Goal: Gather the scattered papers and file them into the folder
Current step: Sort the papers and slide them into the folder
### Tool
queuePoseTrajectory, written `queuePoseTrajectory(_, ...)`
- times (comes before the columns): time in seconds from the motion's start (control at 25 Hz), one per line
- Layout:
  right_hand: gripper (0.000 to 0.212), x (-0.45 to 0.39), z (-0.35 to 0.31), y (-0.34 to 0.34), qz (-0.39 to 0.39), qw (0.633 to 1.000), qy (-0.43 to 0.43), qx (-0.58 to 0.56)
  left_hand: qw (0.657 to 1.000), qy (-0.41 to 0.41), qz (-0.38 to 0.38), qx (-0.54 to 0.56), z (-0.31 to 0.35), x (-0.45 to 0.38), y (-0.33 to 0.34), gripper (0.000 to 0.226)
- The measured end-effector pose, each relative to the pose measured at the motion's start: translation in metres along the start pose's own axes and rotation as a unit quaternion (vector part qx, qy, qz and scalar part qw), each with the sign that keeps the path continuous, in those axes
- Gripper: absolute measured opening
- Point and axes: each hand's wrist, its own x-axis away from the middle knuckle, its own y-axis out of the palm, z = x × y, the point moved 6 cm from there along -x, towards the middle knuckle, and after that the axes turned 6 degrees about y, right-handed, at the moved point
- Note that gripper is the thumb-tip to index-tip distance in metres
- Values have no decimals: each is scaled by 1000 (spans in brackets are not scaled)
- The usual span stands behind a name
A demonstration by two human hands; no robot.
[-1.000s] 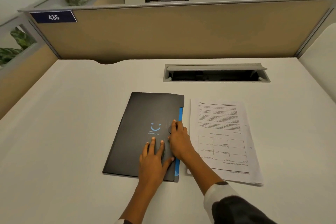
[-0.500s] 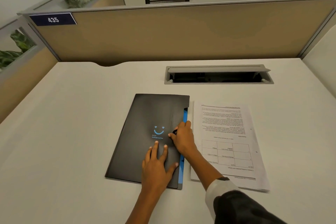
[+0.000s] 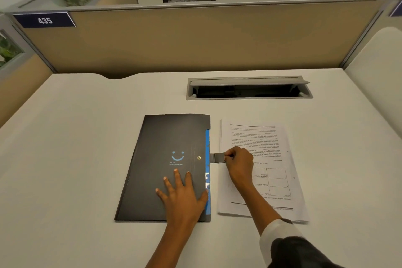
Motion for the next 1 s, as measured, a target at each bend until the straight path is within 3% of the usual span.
queuePoseTrajectory(0.12,6,-1,4,-2,-23,1000,-3,-3,1000,13,-5,-4,13,6,-18,67)
queuePoseTrajectory(0.24,4,-1,4,-2,-37,999,-11,-20,995,93,48,-3,31,15,-48,38)
queuePoseTrajectory(0.48,13,-1,11,-15,-61,994,9,-88,982,116,136,57,9,28,-108,24)
queuePoseTrajectory(0.56,18,1,9,-29,-62,990,-1,-129,984,139,115,17,14,29,-105,21)
queuePoseTrajectory(0.68,25,0,31,-80,69,989,47,-122,979,178,55,-83,33,30,-81,35)
queuePoseTrajectory(0.76,43,1,62,-113,128,983,130,-2,973,195,26,-119,43,26,-61,48)
queuePoseTrajectory(0.88,66,10,92,-134,104,953,226,172,967,200,-12,-156,56,15,-31,68)
queuePoseTrajectory(1.0,69,11,93,-129,75,951,223,201,957,217,-61,-185,68,11,-8,87)
